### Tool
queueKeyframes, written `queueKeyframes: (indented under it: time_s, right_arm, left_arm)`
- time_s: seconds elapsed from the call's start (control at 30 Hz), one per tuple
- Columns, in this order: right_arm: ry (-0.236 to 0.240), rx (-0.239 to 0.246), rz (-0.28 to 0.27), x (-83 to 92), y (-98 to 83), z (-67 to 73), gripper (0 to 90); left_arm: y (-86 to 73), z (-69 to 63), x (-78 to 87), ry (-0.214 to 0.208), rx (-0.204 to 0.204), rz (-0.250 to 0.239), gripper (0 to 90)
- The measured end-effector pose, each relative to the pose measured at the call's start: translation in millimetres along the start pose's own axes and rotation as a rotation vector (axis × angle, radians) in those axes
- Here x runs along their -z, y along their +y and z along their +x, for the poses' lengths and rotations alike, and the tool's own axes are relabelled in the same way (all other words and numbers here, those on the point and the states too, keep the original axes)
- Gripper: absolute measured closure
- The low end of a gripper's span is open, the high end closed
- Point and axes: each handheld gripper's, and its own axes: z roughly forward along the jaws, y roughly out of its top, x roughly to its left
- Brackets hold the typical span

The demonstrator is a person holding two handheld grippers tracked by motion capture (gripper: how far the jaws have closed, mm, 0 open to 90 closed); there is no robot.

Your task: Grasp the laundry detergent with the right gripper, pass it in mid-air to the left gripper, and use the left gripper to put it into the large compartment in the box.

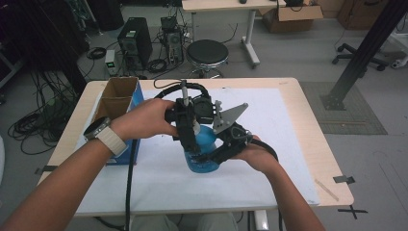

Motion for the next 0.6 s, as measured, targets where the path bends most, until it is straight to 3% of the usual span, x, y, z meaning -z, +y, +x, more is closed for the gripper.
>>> queueKeyframes:
  time_s: [0.6]
  right_arm:
    - [-0.008,0.005,0.002,1.0,-1.1,1.1,43.8]
  left_arm:
    - [0.8,-1.1,0.2,-0.014,-0.01,-0.009,34.8]
